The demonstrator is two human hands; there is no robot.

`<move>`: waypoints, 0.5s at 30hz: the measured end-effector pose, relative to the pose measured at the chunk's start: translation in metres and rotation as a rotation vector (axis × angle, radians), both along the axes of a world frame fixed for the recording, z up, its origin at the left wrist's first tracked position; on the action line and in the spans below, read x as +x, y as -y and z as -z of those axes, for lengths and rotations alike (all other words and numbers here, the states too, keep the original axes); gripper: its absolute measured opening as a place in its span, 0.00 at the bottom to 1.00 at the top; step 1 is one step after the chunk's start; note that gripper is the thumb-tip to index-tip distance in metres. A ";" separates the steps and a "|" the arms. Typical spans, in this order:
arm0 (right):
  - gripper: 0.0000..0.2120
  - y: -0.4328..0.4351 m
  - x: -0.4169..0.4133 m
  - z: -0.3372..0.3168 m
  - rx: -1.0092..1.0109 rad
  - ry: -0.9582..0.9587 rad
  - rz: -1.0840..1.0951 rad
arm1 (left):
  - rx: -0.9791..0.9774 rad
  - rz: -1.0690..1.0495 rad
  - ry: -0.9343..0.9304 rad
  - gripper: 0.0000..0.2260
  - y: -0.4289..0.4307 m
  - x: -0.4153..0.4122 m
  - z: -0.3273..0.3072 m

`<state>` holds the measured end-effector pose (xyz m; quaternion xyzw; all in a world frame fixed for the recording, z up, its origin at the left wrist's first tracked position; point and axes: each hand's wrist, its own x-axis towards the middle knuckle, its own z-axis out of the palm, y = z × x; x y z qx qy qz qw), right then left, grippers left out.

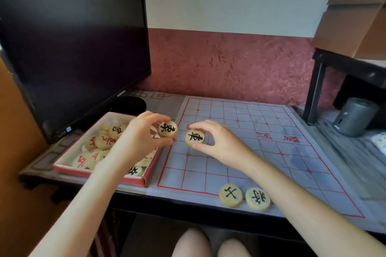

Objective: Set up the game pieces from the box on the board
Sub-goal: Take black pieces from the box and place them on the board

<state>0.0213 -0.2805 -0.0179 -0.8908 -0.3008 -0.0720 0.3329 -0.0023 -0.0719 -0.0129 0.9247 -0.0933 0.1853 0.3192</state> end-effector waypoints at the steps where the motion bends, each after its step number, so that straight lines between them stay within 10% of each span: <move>1: 0.20 0.015 -0.004 0.000 -0.011 -0.010 0.034 | 0.012 0.038 -0.008 0.23 0.013 0.000 0.003; 15: 0.18 0.201 -0.084 0.024 0.014 -0.156 0.446 | -0.046 0.505 -0.166 0.23 0.196 -0.022 0.038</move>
